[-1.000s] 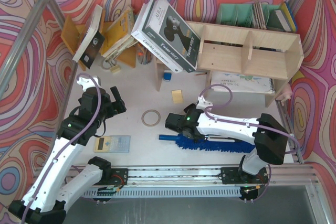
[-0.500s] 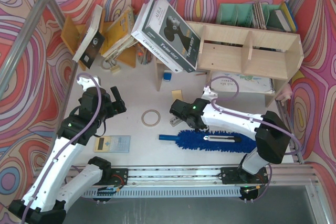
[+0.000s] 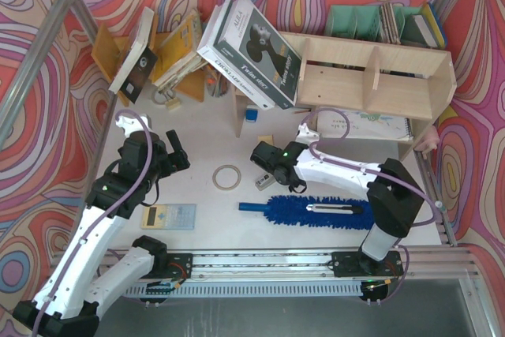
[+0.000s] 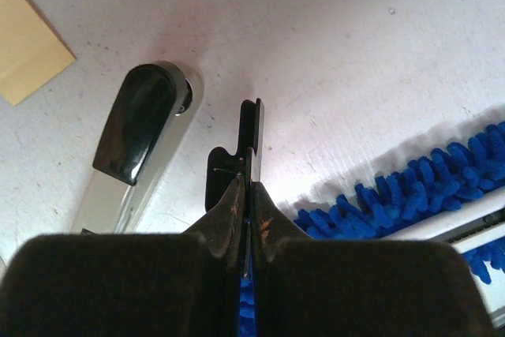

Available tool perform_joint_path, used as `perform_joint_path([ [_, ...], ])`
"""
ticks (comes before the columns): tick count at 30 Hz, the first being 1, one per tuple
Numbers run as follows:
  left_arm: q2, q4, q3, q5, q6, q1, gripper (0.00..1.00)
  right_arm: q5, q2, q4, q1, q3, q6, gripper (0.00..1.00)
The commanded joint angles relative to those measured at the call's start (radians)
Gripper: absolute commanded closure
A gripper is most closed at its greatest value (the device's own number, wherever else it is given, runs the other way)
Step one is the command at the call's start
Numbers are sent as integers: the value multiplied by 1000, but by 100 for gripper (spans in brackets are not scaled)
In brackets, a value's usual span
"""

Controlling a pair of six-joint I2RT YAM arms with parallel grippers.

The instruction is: Dust the bookshelf with a duster

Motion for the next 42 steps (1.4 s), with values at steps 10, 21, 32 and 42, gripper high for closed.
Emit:
perform_joint_path([
  [10, -11, -16, 4, -11, 7, -4, 1, 42, 88, 6, -33, 81, -33, 82],
  [21, -10, -14, 4, -10, 7, -5, 1, 26, 64, -88, -32, 98, 52, 60],
  [32, -13, -12, 4, -5, 7, -5, 1, -70, -138, -158, 2, -109, 290, 62],
  [42, -7, -15, 5, -3, 7, -5, 1, -106, -255, -277, 2, -197, 494, 58],
])
